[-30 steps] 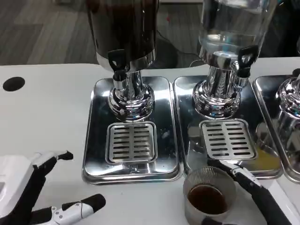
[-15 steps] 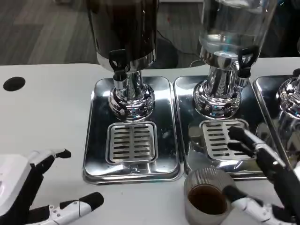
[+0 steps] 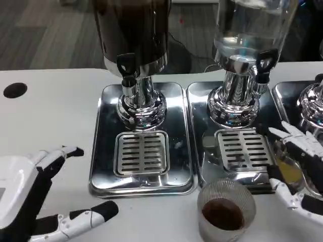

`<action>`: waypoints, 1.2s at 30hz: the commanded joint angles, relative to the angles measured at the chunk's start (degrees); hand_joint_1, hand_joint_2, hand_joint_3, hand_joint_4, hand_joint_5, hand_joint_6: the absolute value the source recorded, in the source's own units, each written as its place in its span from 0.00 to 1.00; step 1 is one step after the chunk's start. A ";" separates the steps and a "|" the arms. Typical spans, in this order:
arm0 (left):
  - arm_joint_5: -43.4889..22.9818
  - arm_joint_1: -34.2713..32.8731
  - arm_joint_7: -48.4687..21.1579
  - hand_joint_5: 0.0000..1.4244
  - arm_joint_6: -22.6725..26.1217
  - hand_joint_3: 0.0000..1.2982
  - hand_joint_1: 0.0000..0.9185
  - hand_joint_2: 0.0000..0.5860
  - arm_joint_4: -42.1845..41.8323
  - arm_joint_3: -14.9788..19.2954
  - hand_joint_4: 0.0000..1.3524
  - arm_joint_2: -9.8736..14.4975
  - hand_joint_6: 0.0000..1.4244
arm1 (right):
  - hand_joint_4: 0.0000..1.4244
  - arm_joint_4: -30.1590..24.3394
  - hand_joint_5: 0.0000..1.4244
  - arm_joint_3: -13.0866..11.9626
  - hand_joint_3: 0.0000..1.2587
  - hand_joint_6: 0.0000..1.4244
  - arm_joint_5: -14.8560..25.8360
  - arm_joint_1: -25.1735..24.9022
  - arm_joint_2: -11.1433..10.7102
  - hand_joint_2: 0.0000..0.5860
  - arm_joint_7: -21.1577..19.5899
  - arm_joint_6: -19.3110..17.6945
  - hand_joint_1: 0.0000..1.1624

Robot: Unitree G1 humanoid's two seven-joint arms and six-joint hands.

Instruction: Grasp the cup under the faucet to collect the drink, then remove the cup.

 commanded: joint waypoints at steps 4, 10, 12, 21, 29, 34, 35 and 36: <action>3.44 2.34 4.51 0.14 -4.38 0.17 0.00 0.13 0.84 0.58 0.09 0.22 0.35 | 0.04 3.97 0.03 2.18 0.13 0.00 -9.92 -1.09 -3.99 0.82 -7.20 -0.15 0.40; 4.70 3.74 7.91 0.13 -5.06 0.16 0.00 0.13 2.67 0.37 0.07 -1.45 0.34 | 0.04 1.51 0.03 0.18 0.13 0.00 -6.56 0.48 -4.04 0.80 -7.73 1.50 0.39; 4.24 3.98 8.99 0.13 -5.00 0.16 0.00 0.13 3.13 0.39 0.08 -2.16 0.34 | 0.05 0.08 0.03 -0.13 0.13 0.00 -5.23 0.69 -4.21 0.79 -6.72 2.33 0.41; 1.70 5.92 14.23 0.13 -6.01 0.16 0.00 0.14 5.76 1.52 0.08 -4.45 0.34 | 0.05 -3.46 0.03 -1.28 0.13 0.00 0.73 2.53 -4.24 0.78 -4.39 4.57 0.46; 0.70 7.29 17.96 0.13 -8.29 0.16 0.00 0.15 8.33 1.86 0.09 -4.89 0.34 | 0.05 -3.27 0.03 -1.42 0.13 0.00 0.35 4.45 -4.09 0.78 -4.64 4.55 0.47; 0.77 6.84 18.18 0.13 -8.66 0.16 0.00 0.15 8.65 1.76 0.09 -4.70 0.34 | 0.05 -3.82 0.03 -1.27 0.13 0.00 -0.33 5.35 -3.55 0.77 -5.23 4.67 0.47; 0.83 6.57 18.03 0.13 -8.65 0.16 0.00 0.15 8.57 1.56 0.09 -4.66 0.34 | 0.05 -3.89 0.03 -1.26 0.13 0.00 -0.37 5.41 -3.44 0.77 -5.27 4.77 0.47; 0.86 6.40 17.91 0.13 -8.64 0.16 0.00 0.15 8.52 1.42 0.09 -4.65 0.34 | 0.05 -3.84 0.03 -1.24 0.13 0.00 -0.10 5.43 -3.25 0.76 -5.17 4.91 0.47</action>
